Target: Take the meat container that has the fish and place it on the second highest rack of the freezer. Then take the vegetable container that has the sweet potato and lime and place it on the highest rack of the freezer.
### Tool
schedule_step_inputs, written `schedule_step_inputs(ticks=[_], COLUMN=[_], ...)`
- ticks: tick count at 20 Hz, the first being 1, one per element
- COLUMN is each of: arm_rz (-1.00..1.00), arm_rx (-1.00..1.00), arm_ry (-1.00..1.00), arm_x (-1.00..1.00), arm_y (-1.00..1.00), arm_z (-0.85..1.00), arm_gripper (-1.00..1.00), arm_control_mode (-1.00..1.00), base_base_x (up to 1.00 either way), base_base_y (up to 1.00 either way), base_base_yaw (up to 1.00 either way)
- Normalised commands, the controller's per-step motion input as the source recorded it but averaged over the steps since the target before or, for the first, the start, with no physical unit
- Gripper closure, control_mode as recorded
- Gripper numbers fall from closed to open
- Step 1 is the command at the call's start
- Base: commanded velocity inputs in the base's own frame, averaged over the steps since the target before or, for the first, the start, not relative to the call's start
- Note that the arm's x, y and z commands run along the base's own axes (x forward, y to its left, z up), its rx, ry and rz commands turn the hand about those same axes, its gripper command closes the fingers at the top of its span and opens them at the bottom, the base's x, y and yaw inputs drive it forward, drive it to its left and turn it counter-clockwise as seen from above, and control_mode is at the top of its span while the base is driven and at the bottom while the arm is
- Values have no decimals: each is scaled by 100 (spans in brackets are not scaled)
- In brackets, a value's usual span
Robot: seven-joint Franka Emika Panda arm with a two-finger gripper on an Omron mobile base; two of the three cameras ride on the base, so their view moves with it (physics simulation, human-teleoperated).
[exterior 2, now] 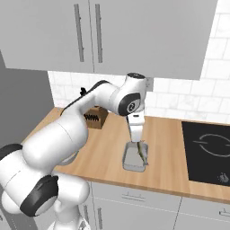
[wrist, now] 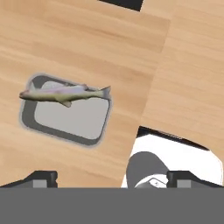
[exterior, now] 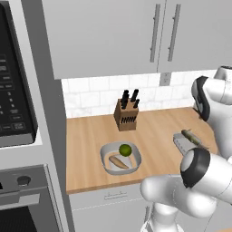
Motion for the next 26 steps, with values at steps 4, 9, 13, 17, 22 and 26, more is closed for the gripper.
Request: schedule_step_inputs(ticks=[4, 9, 13, 17, 22, 26], arm_rz=[-16, -8, 0, 0, -2, -3], arm_rx=[0, 0, 0, 0, 0, -1], arm_ry=[2, 0, 0, 0, 0, 0], arm_x=[0, 1, 3, 0, 1, 7], arm_y=[-18, -4, 0, 0, 6, 3], arm_z=[-39, -30, -40, -52, -46, -42], arm_gripper=[-100, -100, -100, -100, -100, -100], arm_control_mode=[-100, -100, -100, -100, -100, -100], base_base_x=[0, 0, 0, 0, 0, 0], base_base_y=[0, 0, 0, 0, 0, 0], base_base_yaw=[0, 0, 0, 0, 0, 0])
